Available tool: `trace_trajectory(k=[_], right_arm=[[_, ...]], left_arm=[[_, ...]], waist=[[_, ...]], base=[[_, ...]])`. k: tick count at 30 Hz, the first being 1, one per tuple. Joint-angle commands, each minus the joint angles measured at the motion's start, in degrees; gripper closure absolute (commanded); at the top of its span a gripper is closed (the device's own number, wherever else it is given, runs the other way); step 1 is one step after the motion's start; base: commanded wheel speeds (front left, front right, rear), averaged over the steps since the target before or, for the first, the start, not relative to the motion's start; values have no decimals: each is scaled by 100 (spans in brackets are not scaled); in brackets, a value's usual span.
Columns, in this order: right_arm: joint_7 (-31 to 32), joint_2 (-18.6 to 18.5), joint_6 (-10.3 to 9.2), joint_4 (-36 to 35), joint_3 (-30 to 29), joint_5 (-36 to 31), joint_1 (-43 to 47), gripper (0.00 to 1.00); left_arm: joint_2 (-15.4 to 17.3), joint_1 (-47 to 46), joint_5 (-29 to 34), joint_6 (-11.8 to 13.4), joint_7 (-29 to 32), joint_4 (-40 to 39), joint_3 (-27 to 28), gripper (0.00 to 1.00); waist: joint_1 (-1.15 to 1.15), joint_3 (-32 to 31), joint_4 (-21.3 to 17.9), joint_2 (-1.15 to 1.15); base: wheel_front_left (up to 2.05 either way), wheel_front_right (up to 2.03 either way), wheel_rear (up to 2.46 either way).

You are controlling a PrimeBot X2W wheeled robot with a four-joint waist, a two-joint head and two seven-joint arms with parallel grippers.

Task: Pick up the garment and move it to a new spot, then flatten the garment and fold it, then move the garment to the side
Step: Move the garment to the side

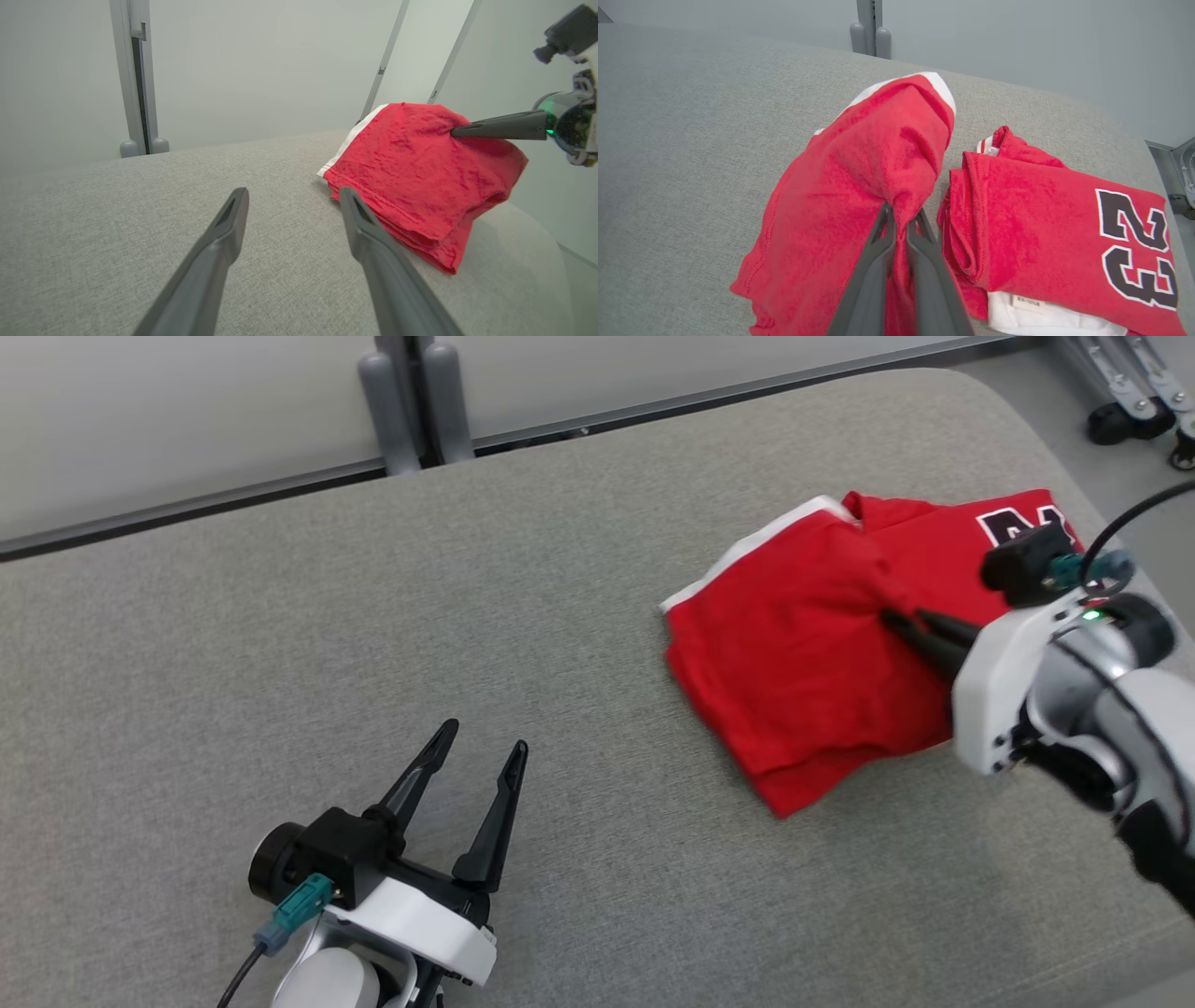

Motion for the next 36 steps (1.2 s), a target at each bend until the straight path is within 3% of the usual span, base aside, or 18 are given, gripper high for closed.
trace_trajectory(k=[1, 11, 15, 20, 21, 22, 23, 24, 29, 36], right_arm=[[42, -173, -1, 113, 49, 25, -155, 100], [59, -929, -1, 946, 115, -116, -691, 100], [-79, -943, -1, 1521, 37, -414, -912, 100], [-436, -571, -1, 2438, -221, -871, -1103, 100], [-494, -476, -1, 2652, -290, -931, -1124, 64], [-542, -387, -1, 2877, -352, -1003, -1135, 42], [-574, -288, -1, 3099, -414, -1034, -1145, 12], [-589, -181, -1, 3296, -467, -1071, -1142, 0], [-740, 166, -1, 4013, -637, -1191, -1091, 0], [-1212, 242, -1, 4228, -746, -1258, -1038, 0]], left_arm=[[63, -101, -35, -6, 6, 7, -4, 0], [235, -264, -37, 28, 73, -120, 12, 0], [304, -336, 1, 28, 141, -224, -15, 0], [360, -431, 26, 32, 219, -327, -46, 0], [366, -434, 25, 33, 224, -334, -54, 0], [370, -434, 22, 33, 232, -333, -63, 0], [370, -440, 15, 32, 239, -327, -75, 0], [368, -452, 3, 32, 240, -315, -83, 0], [343, -418, -75, 51, 183, -226, -75, 0], [280, -191, -191, 142, 30, -93, 27, 0]], waist=[[0, 113, 124, 0], [0, 494, 355, 0], [0, 701, 365, 0], [0, 884, 362, 0], [0, 896, 365, 0], [0, 900, 372, 0], [0, 897, 383, 0], [0, 882, 396, 0], [0, 669, 480, 0], [0, 112, 592, 0]], base=[[0, 0, 0], [0, 0, 0], [0, 0, 0], [0, 0, 0], [0, 0, 0], [0, 0, 0], [0, 0, 0], [0, 0, 0], [0, 0, 0], [0, 0, 0]])
